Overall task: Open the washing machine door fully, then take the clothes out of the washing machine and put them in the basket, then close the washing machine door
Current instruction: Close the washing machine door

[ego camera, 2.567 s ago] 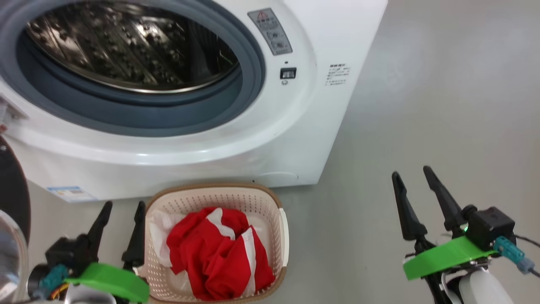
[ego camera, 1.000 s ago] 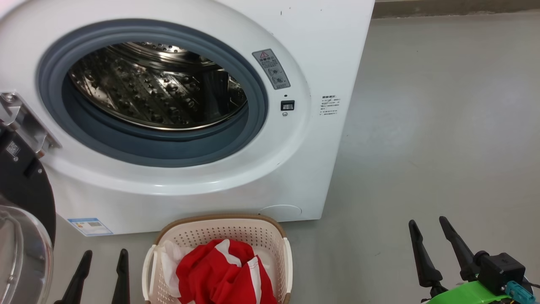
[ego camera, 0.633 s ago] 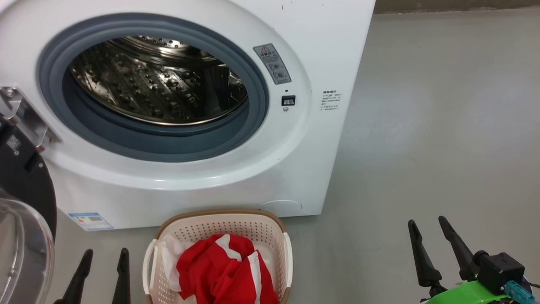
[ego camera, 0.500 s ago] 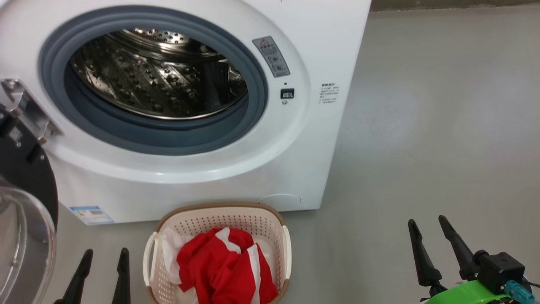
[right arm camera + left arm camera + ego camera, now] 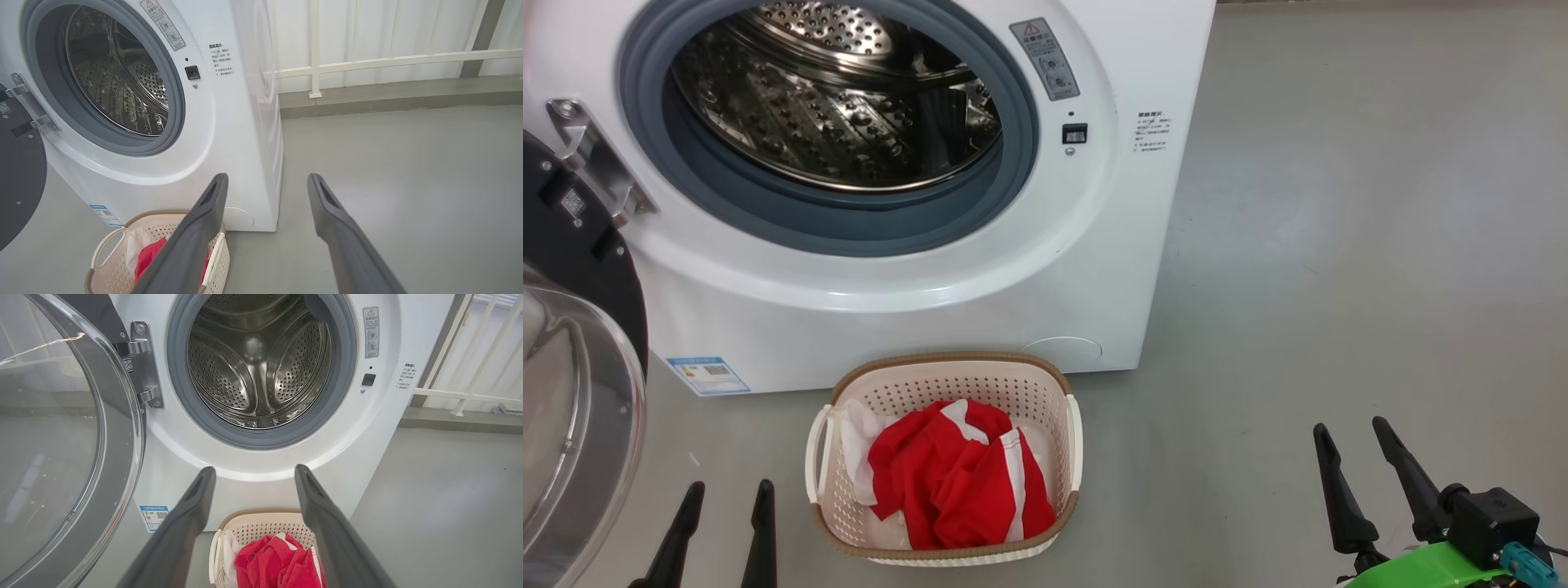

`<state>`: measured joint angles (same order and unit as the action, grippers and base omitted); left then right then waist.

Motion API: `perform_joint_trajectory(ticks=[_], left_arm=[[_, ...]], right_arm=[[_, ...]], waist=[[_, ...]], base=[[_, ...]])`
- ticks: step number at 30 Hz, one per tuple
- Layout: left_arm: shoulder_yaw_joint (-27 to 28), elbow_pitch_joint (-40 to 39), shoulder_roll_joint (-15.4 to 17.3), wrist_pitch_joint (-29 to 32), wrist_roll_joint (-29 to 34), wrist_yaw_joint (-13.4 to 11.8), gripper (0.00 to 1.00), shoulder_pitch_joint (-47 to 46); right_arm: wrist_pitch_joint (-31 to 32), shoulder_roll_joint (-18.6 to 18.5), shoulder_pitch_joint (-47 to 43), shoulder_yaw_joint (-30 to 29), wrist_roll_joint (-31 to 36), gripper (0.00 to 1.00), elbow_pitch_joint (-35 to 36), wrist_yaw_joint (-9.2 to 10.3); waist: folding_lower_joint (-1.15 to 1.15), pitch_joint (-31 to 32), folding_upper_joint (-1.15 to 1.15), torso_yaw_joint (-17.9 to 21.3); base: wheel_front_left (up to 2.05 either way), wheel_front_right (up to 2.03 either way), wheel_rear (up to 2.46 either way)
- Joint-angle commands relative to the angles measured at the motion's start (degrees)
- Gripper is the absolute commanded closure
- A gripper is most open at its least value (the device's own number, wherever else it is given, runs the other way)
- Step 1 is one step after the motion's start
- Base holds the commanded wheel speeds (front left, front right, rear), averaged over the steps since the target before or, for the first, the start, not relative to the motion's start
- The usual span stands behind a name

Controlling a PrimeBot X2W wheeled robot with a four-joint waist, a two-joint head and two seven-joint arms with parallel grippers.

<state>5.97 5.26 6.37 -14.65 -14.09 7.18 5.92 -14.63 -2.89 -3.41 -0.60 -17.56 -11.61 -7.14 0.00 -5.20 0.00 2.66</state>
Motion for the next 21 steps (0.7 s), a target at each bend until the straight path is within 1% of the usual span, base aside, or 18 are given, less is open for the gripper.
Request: perform_joint_trajectory(ticks=[1,12,21], left_arm=[[1.8,-1.3,0.8,-0.3,0.3,0.3,0.00,-1.5],[1.4,-0.9,0.4,-0.3,0.2,0.3,0.00,-1.3],[2.1,0.5,-0.8,-0.3,0.2,0.3,0.00,-1.2]], right_arm=[[-0.4,-0.3,1.6,1.3,0.4,0.00,1.4,-0.35],[-0.4,-0.4,1.2,1.3,0.7,0.00,1.6,-0.35],[-0.4,-1.3,1.1,2.1,0.8,0.00,1.3,-0.35]], waist=[[0.00,0.0,0.00,0.0],[0.00,0.5,0.00,-0.9],[0.00,1.0,0.00,-5.4]], base=[[0.00,0.00,0.00],[0.00,0.00,0.00],[0.00,0.00,0.00]])
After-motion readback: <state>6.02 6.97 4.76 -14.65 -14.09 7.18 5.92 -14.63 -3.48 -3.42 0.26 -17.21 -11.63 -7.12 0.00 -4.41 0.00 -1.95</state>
